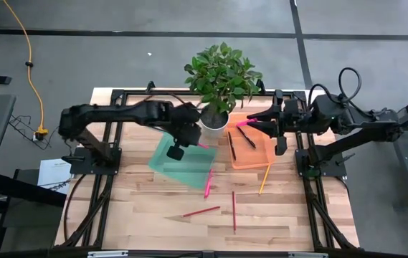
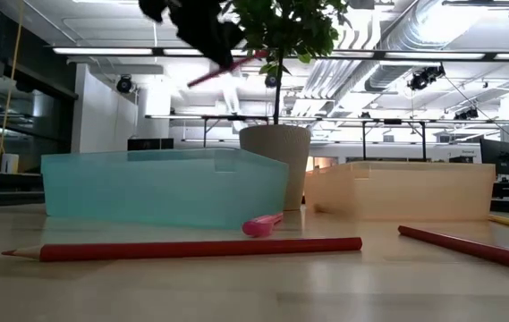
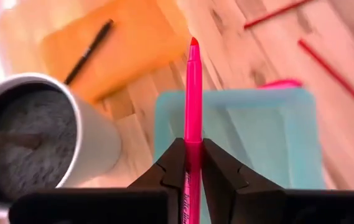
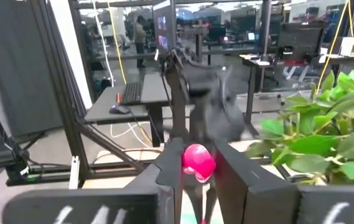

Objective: Sort pens & pencils
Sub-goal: Put the bottom pink pen into the orange bin

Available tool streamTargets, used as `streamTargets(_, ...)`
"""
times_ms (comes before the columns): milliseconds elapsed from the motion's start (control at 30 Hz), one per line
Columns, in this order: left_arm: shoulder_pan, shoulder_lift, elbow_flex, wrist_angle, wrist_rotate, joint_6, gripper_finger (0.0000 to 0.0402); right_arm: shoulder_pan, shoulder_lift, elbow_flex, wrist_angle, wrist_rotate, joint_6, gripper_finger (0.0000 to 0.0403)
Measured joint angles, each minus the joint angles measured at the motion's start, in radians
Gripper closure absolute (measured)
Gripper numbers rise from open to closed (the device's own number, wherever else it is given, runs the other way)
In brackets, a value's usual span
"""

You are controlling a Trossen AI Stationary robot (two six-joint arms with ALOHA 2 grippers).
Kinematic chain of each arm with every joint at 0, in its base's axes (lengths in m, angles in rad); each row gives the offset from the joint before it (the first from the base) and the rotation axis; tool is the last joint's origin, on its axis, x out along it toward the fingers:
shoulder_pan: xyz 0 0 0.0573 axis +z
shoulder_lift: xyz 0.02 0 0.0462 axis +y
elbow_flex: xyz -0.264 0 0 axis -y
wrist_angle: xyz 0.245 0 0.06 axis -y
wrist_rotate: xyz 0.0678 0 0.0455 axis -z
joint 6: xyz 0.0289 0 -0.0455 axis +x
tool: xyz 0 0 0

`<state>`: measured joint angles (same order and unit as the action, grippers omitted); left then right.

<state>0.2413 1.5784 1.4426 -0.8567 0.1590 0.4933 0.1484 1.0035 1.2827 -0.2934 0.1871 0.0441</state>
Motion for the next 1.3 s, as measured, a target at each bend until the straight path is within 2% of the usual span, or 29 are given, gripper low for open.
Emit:
streamTargets(200,0.000,-0.052,0.069,-0.034,-0.009,-0.094,0.0374,0.000,0.004,0.000,-0.026,-0.005,0.002,0.0352)
streamTargets(433,-0.013,-0.053,0.194,-0.061,-0.014,-0.135,0.0374,0.000,0.004,0.000,-0.016,-0.020,0.004,0.0352)
streamTargets(700,-0.052,-0.052,0.278,-0.059,-0.038,-0.203,0.0374,0.002,0.012,0.000,-0.004,-0.044,0.012,0.0352)
streamTargets(900,-0.080,-0.051,0.311,-0.028,-0.069,-0.287,0.0374,0.002,0.046,0.000,0.007,-0.080,0.019,0.0352)
streamTargets(1300,-0.079,-0.052,0.352,-0.003,-0.072,-0.345,0.0374,0.002,0.064,0.000,0.070,-0.085,-0.018,0.0352)
